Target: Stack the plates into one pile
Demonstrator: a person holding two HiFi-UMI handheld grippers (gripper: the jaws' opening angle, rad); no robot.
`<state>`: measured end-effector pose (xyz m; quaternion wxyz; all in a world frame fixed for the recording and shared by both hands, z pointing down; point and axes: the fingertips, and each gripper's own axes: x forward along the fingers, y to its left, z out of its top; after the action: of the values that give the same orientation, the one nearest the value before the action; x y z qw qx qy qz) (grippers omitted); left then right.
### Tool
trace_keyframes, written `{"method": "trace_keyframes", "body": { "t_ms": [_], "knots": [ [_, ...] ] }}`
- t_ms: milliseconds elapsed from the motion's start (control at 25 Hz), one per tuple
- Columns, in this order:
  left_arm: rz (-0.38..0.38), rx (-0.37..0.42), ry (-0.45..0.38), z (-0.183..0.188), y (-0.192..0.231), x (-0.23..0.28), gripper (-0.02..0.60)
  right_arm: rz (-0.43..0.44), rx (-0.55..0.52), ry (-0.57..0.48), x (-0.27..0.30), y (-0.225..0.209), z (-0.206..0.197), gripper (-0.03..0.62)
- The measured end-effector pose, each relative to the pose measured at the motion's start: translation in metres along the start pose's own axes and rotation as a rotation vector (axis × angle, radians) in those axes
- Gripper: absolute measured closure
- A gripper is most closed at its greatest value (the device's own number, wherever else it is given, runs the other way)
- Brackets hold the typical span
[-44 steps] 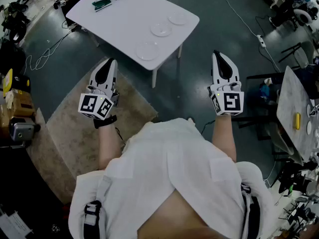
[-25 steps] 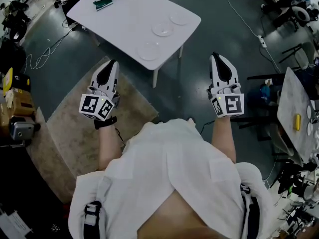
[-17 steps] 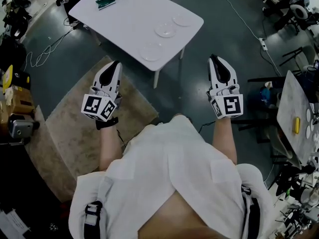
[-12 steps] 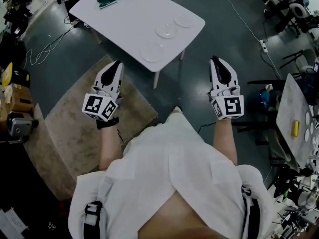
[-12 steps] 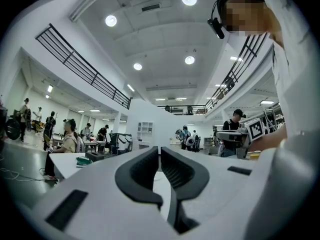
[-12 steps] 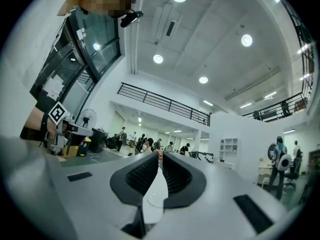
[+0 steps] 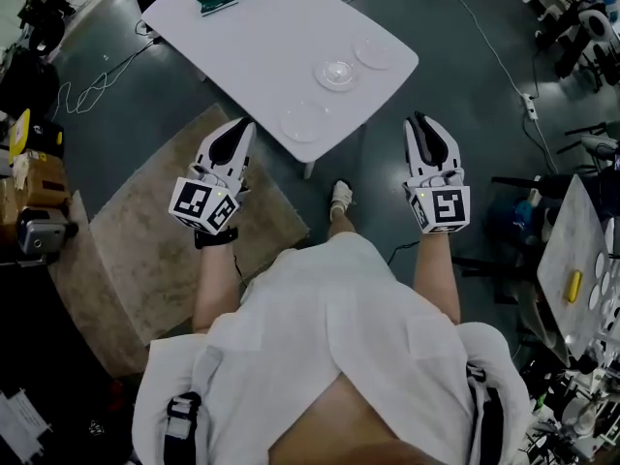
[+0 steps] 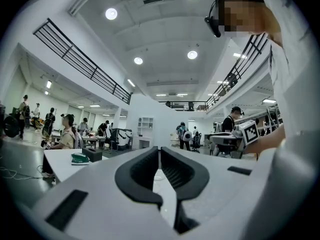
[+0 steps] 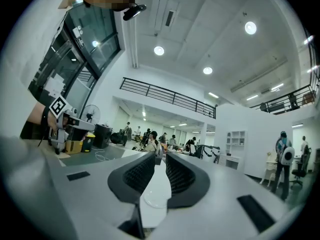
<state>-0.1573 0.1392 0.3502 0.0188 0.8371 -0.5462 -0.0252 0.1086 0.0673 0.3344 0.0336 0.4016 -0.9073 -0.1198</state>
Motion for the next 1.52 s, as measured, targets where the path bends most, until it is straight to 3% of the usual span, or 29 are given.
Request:
{"method": "trace_keyframes", "body": {
  "t_ms": [520, 920, 1280, 1520],
  "knots": [
    [-0.073, -0.059, 0.127, -0.047, 0.034, 0.171, 0.558, 0.121, -0.014, 0.183, 0.132, -0.08, -0.106, 0.49],
    [-0.096, -0.107, 0.202, -0.086, 0.044, 0.271, 0.558, 0.247, 0.084, 0.378, 0.203, -0.111, -0.219, 0.463],
    [-0.118, -0.116, 0.272, -0.119, 0.042, 0.327, 0.558, 0.243, 0.159, 0.598, 0.24, -0.138, -0.308, 0.434],
    [-0.157, -0.126, 0.293, -0.136, 0.032, 0.352, 0.558, 0.158, 0.218, 0.758, 0.251, -0.159, -0.355, 0.4]
  ]
}}
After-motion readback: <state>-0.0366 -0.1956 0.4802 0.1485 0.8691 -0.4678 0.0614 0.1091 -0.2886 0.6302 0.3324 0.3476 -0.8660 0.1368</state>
